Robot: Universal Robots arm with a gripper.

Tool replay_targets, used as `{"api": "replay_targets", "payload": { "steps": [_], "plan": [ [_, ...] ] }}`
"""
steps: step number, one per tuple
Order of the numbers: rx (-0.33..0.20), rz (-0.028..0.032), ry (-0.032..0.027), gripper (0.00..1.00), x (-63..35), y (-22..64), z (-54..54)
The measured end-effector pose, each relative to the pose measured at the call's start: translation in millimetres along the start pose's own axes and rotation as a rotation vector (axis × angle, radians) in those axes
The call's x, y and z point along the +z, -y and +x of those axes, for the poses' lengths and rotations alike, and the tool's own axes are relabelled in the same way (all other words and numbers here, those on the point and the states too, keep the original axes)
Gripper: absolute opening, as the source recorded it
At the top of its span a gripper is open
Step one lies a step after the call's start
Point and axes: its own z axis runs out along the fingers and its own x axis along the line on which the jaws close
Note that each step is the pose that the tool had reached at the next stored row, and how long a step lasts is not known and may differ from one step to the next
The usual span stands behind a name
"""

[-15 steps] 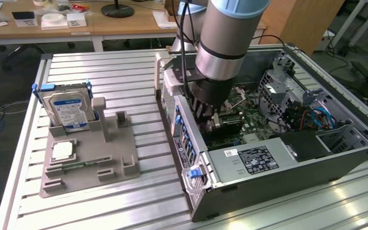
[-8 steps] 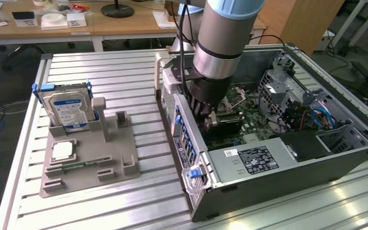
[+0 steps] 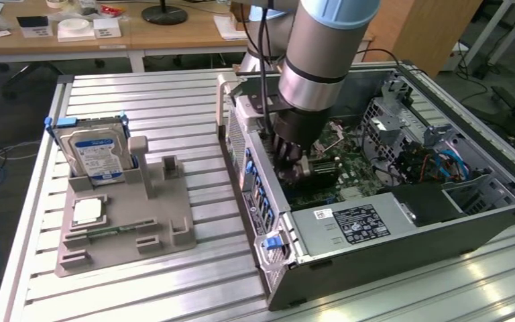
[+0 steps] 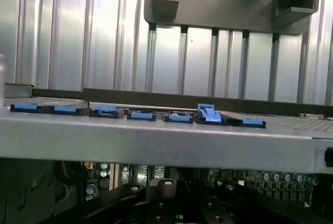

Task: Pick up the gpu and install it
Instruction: 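Press down on the gpu until it lock into place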

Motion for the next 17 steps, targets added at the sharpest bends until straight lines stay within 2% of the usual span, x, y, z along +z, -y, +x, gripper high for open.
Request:
{"api": "replay_targets", "payload": {
  "steps": [6, 11, 17],
  "plan": [
    [0.000, -0.0003, -0.0007, 0.10, 0.5, 9.7, -10.0],
    [-0.005, -0.0005, -0.0010, 0.10, 2.4, 11.2, -18.3],
    [-0.008, -0.0007, -0.0024, 0.10, 5.4, 11.7, -19.3]
  ]
}}
